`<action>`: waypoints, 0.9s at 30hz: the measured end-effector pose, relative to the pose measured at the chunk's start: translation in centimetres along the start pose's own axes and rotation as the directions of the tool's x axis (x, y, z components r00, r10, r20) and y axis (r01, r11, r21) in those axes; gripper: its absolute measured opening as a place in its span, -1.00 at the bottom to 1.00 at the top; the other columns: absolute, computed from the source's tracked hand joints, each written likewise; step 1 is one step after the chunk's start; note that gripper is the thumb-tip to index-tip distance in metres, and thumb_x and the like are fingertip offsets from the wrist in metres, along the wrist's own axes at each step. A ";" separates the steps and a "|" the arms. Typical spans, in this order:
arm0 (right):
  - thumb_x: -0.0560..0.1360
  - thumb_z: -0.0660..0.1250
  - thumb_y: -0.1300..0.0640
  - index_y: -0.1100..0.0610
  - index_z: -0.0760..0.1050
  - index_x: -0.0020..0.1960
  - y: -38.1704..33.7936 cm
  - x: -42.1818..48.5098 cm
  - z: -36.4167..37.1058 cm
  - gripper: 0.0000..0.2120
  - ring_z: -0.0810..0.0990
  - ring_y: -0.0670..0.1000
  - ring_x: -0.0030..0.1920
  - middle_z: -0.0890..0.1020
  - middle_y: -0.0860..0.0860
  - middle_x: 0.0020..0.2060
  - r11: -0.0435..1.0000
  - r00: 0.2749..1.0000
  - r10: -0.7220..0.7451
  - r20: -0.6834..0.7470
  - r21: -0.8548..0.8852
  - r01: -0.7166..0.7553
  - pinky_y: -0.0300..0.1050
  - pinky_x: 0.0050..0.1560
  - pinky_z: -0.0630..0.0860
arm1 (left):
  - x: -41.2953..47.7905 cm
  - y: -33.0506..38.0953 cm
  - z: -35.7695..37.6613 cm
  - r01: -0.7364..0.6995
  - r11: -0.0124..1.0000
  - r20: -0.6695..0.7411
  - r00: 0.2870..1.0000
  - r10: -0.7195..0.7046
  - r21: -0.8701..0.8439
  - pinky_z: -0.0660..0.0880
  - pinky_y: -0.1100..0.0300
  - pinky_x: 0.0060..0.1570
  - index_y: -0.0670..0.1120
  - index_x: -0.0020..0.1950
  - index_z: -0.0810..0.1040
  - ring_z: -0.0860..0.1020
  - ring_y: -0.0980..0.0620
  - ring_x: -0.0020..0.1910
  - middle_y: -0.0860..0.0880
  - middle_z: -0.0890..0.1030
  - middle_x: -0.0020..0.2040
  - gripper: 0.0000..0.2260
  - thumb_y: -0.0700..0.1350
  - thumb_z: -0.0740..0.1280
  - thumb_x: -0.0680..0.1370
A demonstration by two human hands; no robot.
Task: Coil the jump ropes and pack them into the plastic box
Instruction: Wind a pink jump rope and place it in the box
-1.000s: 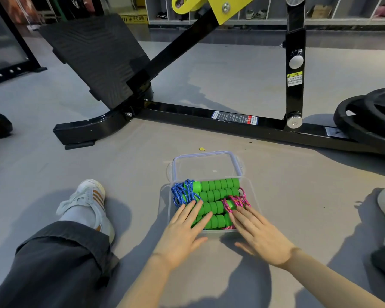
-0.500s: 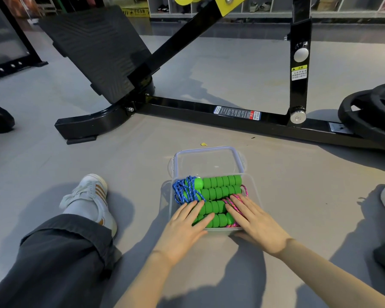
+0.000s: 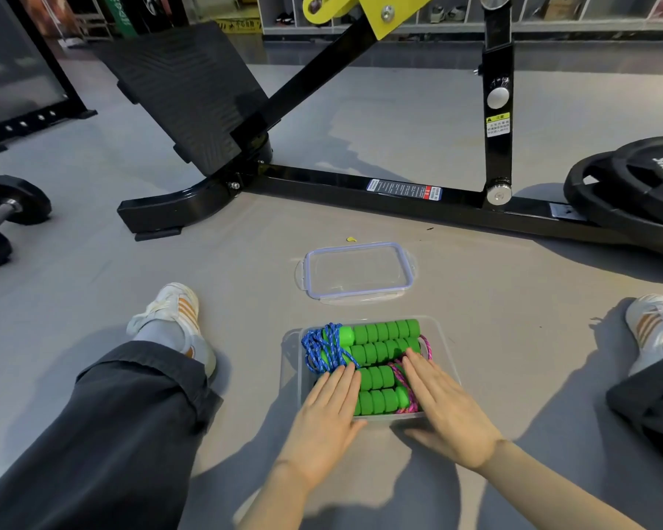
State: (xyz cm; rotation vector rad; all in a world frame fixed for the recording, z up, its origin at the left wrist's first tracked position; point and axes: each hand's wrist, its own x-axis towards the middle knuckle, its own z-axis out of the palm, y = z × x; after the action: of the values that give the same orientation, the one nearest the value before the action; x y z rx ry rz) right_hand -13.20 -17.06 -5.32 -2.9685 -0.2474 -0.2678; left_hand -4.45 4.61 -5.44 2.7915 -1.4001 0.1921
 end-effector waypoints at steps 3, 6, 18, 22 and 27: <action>0.33 0.29 -0.28 0.29 0.20 0.44 -0.9 0.1 0.3 -0.10 0.34 0.16 0.39 0.27 0.18 0.42 0.996 0.996 0.081 -0.030 -0.020 -0.082 -0.11 0.45 0.03 | 0.2 0.8 -0.2 0.087 0.992 0.098 0.992 -0.078 -0.091 0.09 0.06 0.36 -0.23 0.29 0.53 0.50 -0.06 0.29 -0.16 0.52 0.31 -0.38 0.20 -0.04 0.59; 0.47 0.11 -0.34 0.31 0.33 0.39 -1.5 0.4 0.9 -0.20 0.35 0.15 0.38 0.36 0.22 0.38 0.988 0.986 0.154 -0.059 -0.013 -0.155 -0.08 0.43 0.06 | 0.6 1.0 -0.3 0.151 0.972 0.120 0.984 -0.131 -0.180 0.11 0.08 0.35 -0.23 0.28 0.54 0.50 -0.05 0.29 -0.15 0.53 0.30 -0.31 0.22 -0.17 0.64; 0.64 -0.11 -0.08 0.19 0.64 0.08 -2.6 1.1 -0.3 -0.41 0.64 0.04 0.08 0.65 0.07 0.09 0.958 0.933 0.285 -0.220 0.099 -0.270 -0.12 0.21 0.46 | 0.1 1.0 0.0 0.101 0.983 0.010 0.995 -0.100 -0.154 0.34 0.08 0.31 -0.20 0.12 0.66 0.61 -0.02 0.13 -0.12 0.63 0.15 -0.28 0.20 -0.20 0.65; 0.64 -0.15 -0.05 0.19 0.49 0.29 -2.5 1.0 0.2 -0.46 0.50 0.02 0.27 0.53 0.06 0.27 0.954 0.941 0.293 -0.169 0.120 -0.275 -0.20 0.39 0.21 | 0.0 1.1 0.5 0.093 0.988 -0.076 0.992 -0.103 -0.126 0.17 0.05 0.35 -0.22 0.13 0.64 0.60 -0.03 0.15 -0.14 0.62 0.17 -0.33 0.19 -0.14 0.66; 0.62 -0.29 0.02 0.26 0.43 0.33 -2.7 1.5 0.7 -0.38 0.44 0.04 0.32 0.49 0.12 0.30 0.923 0.921 0.385 -0.057 0.017 -0.384 -0.22 0.43 -0.05 | 0.0 1.0 1.1 0.099 0.989 -0.061 0.992 -0.106 -0.112 0.12 0.06 0.39 -0.23 0.15 0.62 0.58 -0.04 0.18 -0.15 0.61 0.19 -0.35 0.17 -0.12 0.66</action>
State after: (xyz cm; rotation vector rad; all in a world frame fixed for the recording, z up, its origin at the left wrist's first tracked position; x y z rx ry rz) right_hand -12.14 -14.08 -5.34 -2.9132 0.3418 -0.3020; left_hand -5.13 3.93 -6.56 2.7330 -1.2107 0.1989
